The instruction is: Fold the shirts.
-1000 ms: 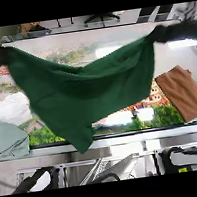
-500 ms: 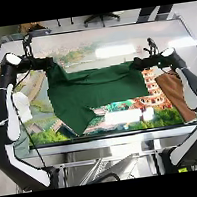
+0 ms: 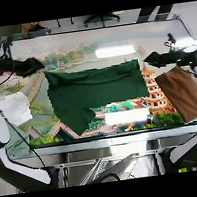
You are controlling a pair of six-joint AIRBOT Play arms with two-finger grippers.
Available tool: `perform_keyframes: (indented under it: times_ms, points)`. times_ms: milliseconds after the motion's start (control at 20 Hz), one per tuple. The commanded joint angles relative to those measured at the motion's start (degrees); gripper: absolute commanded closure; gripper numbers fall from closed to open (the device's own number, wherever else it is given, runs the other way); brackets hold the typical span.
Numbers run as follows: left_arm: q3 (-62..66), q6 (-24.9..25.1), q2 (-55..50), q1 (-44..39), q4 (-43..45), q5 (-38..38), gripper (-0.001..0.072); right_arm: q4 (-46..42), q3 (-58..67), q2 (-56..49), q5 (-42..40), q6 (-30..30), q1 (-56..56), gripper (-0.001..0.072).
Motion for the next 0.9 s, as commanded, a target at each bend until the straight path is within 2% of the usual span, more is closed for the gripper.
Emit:
perform_keyframes:
  times_ms: [0,150,300,400,500,600,700,850]
  points:
    - [-19.19,-0.83,8.09,4.87,0.07,-6.51,0.0008,-0.35,0.02,0.9,8.74,-0.28,-4.74,0.0226]
    - [-40.63,-0.11,15.1,6.19,-0.13,1.97,0.0008,-1.36,0.02,0.9,9.27,-1.05,-5.01,0.0226]
    - [-53.75,0.28,18.75,5.49,-0.24,11.41,0.0008,-1.33,0.02,0.9,9.25,-1.29,-4.92,0.0227]
    - [-57.48,1.11,18.6,3.56,-0.5,15.96,0.0008,-1.33,0.02,0.9,9.33,-1.9,-4.9,0.0226]
    - [-58.16,4.07,16.52,0.83,-4.24,18.99,0.0008,-1.36,0.02,0.9,9.35,-2.01,-4.9,0.0227]
    - [-55.84,6.29,13.38,-1.9,-7.74,20.33,0.0008,-1.42,0.02,0.9,9.81,-2.01,-4.9,0.0226]
    - [-51.67,6.25,10.19,-4.04,-7.67,20.17,0.001,-2.05,0.02,0.9,11.28,-2.01,-4.9,0.0227]
    - [-45.53,6.27,6.69,-5.55,-7.48,18.32,0.0446,-5.09,-0.15,0.9,14.27,-1.88,-4.87,0.0235]
